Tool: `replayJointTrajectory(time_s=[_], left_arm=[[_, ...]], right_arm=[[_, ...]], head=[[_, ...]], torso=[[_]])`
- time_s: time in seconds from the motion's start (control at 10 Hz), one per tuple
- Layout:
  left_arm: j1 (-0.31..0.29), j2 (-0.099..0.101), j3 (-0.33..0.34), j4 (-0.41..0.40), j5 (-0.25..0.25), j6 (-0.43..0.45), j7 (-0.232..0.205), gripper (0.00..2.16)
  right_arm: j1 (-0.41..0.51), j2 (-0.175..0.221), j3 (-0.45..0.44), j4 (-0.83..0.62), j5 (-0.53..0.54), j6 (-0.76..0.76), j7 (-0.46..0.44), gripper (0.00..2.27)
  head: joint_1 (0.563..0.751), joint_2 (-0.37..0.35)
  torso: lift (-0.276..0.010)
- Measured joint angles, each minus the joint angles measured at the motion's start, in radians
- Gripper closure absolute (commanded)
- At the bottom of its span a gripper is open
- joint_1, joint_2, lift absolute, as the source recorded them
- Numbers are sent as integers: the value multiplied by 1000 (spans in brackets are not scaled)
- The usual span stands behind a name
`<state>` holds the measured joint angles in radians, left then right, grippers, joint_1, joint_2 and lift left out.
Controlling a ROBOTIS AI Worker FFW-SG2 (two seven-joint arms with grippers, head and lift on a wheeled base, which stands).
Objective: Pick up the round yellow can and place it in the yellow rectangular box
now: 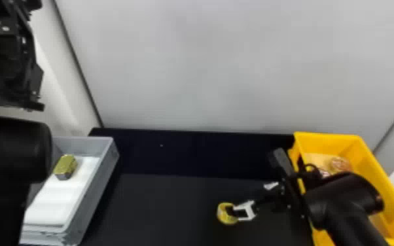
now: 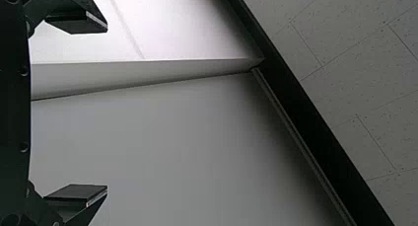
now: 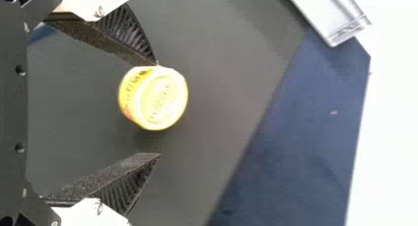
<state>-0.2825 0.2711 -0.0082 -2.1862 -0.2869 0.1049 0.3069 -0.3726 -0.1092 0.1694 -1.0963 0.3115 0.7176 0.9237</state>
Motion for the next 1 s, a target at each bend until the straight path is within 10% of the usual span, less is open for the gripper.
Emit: replayJointTrajectory(time_s=[1.0], left_arm=[[-6, -5, -8, 5, 0, 0, 0, 127]], right_arm=[[-52, -13, 92, 21, -24, -52, 25, 171]], head=[[663, 54]], torso=[[-10]])
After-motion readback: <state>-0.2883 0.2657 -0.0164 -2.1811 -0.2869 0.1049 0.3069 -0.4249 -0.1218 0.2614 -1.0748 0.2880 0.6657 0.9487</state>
